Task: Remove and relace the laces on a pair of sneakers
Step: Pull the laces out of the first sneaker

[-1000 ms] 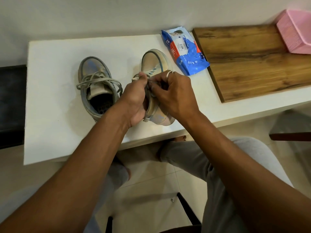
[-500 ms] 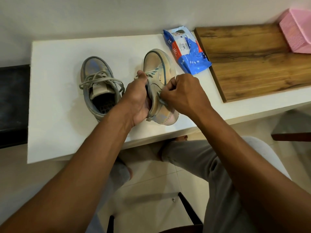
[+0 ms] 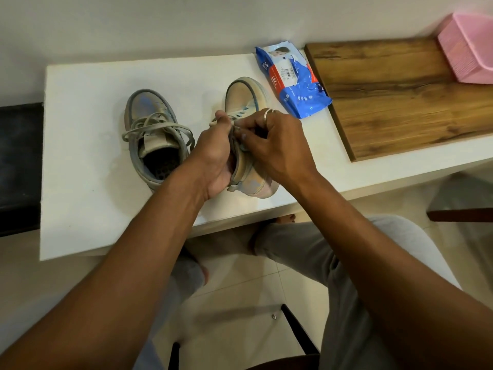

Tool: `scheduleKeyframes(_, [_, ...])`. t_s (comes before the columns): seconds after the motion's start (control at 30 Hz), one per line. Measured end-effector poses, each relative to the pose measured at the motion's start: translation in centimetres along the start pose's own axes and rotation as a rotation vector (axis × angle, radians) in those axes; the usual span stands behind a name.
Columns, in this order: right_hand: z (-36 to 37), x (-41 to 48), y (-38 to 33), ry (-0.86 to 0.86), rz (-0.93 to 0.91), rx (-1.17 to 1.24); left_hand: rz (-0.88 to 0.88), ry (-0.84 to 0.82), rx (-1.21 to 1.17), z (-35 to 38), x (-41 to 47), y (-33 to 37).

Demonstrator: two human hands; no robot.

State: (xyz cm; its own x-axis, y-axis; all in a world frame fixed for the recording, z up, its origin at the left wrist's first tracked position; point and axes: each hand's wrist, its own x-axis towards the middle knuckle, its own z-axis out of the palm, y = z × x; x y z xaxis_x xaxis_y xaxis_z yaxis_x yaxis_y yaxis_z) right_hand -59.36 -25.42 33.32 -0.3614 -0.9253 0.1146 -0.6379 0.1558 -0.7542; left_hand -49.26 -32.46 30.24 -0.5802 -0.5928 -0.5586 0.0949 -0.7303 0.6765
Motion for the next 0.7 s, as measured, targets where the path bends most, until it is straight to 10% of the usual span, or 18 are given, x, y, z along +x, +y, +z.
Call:
scheduleKeyframes(0.47, [-3.5, -2.5, 1.3, -0.275, 0.136, -0.075, 0.006, -0.014, 0.094, 0.6, -1.1, 0.4])
scheduleKeyframes(0.7, [-3.4, -2.6, 2.4, -0.074, 0.229, -0.072, 0.107, 0.122, 0.846, 1.1, -1.4, 0.3])
